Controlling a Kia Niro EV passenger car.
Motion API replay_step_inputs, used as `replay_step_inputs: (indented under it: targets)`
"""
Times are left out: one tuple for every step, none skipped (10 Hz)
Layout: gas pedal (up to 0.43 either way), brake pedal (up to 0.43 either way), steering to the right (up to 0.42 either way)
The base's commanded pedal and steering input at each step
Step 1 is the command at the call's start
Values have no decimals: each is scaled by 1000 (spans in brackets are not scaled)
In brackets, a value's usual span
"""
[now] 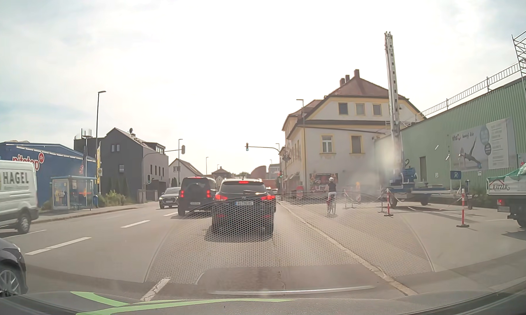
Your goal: Follow the waypoints while adhering to traffic rules and regulations
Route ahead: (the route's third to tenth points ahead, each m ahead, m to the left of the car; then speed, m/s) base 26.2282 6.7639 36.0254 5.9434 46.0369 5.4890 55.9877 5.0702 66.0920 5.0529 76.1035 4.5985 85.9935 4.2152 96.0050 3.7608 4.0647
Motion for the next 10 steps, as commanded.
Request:
replay_step_inputs:
  targets:
    - [0,0,0]
    - [0,0,0]
    - [0,0,0]
    - [0,0,0]
    - [0,73,-2]
    - [0,140,-5]
    - [0,152,-6]
    - [0,171,-6]
    - [0,177,-6]
    - [0,189,-6]
